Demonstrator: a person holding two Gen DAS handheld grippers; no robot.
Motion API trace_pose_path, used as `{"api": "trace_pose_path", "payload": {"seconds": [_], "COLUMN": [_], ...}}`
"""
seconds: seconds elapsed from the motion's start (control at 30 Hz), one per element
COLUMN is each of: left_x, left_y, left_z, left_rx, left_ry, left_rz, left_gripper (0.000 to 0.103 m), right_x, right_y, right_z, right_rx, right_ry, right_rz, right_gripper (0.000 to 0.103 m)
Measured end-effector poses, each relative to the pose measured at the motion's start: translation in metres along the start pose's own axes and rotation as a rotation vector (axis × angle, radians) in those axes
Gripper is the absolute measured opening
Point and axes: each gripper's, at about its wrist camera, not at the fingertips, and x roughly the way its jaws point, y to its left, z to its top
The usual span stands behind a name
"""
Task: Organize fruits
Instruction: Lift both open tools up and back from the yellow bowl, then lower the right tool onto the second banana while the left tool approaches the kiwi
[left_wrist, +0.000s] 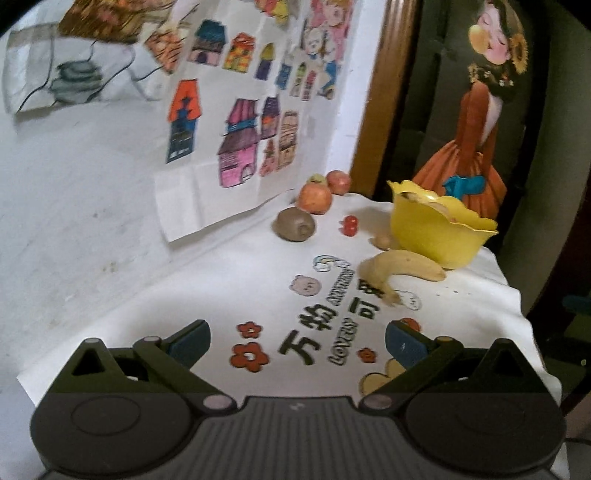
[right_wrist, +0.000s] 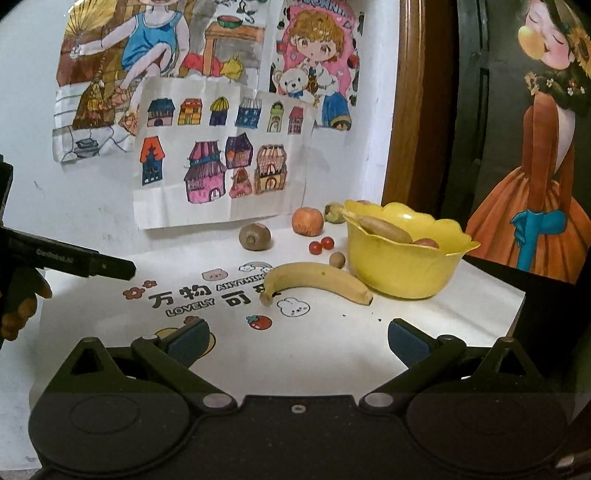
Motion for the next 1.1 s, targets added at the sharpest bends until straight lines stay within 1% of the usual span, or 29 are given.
{"api": "trace_pose_path", "payload": {"seconds": [0.07, 0.27, 0.37, 0.47, 0.63, 0.77, 0.83, 0.97, 1.03, 1.1], "left_x": [0.003, 0.011, 0.022, 0.037, 0.071, 0.104, 0.121, 0.154, 0.173, 0.189], "left_y": [0.005, 0.016, 0.018, 0.017, 0.007, -0.003, -0.006, -0.011, -0.012, -0.012], "left_z": [0.0, 0.002, 0.007, 0.017, 0.041, 0.066, 0.078, 0.098, 0.105, 0.11], "left_rx": [-0.002, 0.002, 0.009, 0.017, 0.096, 0.161, 0.181, 0.194, 0.192, 0.166], "left_ry": [0.004, -0.02, -0.013, -0.007, -0.012, -0.022, -0.02, -0.016, -0.009, 0.005], "left_rz": [0.009, 0.031, 0.03, 0.014, -0.013, -0.024, -0.037, -0.07, -0.085, -0.094], "left_gripper": [0.103, 0.103, 0.103, 0.103, 0.103, 0.103, 0.103, 0.103, 0.103, 0.103], "right_x": [0.007, 0.033, 0.051, 0.071, 0.111, 0.142, 0.156, 0.181, 0.191, 0.2], "right_y": [-0.001, -0.011, -0.014, -0.018, -0.021, -0.02, -0.02, -0.019, -0.015, -0.009], "right_z": [-0.001, -0.003, -0.002, 0.004, 0.017, 0.028, 0.034, 0.043, 0.046, 0.048], "right_rx": [0.002, 0.047, 0.072, 0.1, 0.163, 0.198, 0.225, 0.297, 0.299, 0.282], "right_ry": [0.015, 0.076, 0.113, 0.139, 0.183, 0.21, 0.221, 0.233, 0.234, 0.239], "right_rz": [0.006, 0.057, 0.07, 0.086, 0.098, 0.075, 0.041, -0.017, -0.035, -0.043], "right_gripper": [0.102, 0.102, 0.102, 0.102, 0.102, 0.102, 0.102, 0.102, 0.102, 0.099]}}
